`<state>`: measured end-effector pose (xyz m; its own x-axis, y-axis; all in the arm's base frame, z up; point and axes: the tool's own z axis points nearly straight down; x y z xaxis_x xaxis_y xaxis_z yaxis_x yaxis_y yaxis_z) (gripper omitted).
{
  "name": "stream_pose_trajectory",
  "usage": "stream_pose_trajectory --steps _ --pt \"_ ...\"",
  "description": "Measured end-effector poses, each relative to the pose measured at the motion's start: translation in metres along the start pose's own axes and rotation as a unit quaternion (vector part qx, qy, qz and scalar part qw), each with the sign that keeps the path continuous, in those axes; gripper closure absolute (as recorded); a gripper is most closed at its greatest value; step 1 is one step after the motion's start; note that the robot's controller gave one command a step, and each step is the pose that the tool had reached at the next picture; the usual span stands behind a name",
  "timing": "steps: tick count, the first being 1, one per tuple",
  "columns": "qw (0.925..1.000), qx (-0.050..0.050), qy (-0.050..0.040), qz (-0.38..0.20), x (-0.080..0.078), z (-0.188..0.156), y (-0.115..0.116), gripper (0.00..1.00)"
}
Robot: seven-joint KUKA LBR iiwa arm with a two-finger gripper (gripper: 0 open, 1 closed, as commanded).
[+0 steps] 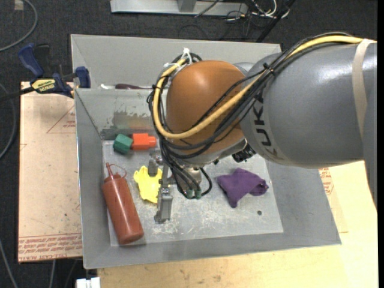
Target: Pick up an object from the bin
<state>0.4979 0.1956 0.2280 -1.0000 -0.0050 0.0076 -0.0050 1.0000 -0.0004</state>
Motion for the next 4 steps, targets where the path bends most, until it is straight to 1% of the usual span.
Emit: stream_pose_trajectory --steps 1,2,3,4 --pt "1.0 -0.001 -0.0038 0.002 -0.002 -0.004 -0.001 0.0" --pt "0.9999 -0.002 -0.0055 0.015 -0.017 0.053 -0.019 0.0" --pt "0.9988 -0.002 -0.0052 0.05 -0.017 0.129 -0.038 0.0" --pt "0.9966 -0.003 -0.0056 0.082 -0.026 0.159 -0.035 0.0"
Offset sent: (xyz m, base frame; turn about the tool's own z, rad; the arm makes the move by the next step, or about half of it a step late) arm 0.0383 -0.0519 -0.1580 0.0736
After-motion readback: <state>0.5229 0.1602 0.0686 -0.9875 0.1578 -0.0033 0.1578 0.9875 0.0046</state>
